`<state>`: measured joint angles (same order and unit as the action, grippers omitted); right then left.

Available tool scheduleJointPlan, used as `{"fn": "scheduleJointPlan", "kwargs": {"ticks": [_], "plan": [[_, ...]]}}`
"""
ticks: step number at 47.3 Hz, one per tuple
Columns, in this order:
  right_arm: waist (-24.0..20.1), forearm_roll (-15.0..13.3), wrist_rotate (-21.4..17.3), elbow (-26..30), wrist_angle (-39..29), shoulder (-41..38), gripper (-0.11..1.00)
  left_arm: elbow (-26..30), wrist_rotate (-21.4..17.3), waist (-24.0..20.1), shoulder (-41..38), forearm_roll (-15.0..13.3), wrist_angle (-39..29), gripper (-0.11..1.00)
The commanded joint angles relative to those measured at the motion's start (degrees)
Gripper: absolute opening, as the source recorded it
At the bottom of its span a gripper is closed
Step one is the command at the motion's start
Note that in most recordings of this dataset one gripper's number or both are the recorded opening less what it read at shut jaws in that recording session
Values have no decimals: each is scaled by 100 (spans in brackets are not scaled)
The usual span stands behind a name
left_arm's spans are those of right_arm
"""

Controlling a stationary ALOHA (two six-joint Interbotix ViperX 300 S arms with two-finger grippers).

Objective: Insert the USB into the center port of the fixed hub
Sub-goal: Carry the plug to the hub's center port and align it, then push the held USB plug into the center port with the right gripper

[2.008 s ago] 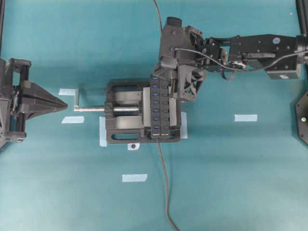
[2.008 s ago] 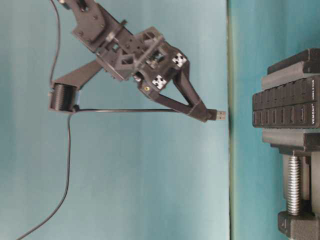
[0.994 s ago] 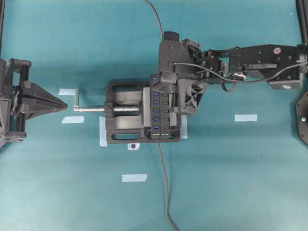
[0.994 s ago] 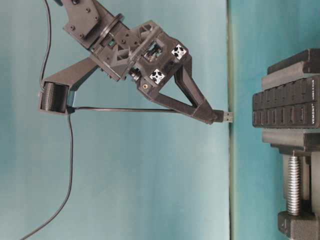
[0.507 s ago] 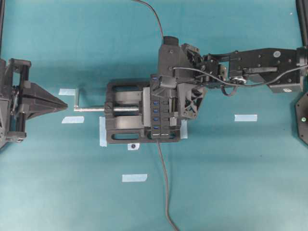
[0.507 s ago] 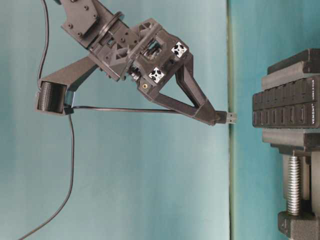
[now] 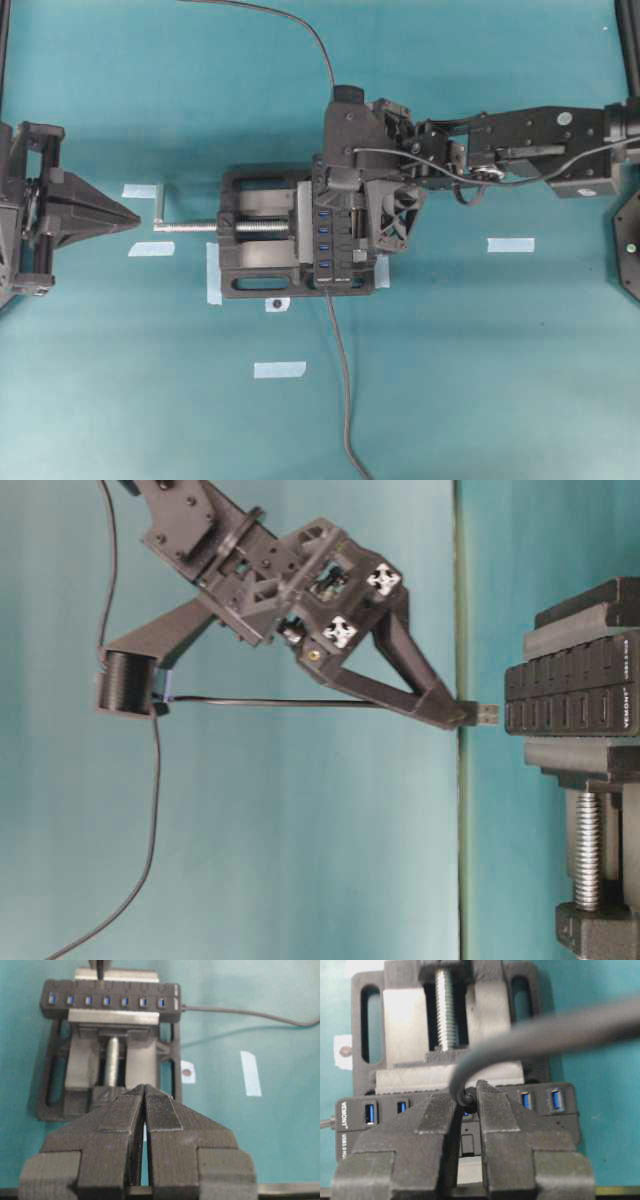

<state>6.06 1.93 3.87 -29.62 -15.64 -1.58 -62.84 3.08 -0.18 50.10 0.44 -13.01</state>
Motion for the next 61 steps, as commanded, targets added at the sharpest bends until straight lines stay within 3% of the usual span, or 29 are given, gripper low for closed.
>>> {"fn": "scheduleJointPlan", "kwargs": {"ticks": [1,27,61], "plan": [[-26,18,-53,105,35,44,7,70,9,-9,-26,0,26,1],[-70,18,-360,62,237,-88,7,62,9,0,-18,0,35,1],[-105,9,-352,-18,167,-176,7,53,9,-9,-18,9,35,1]]}}
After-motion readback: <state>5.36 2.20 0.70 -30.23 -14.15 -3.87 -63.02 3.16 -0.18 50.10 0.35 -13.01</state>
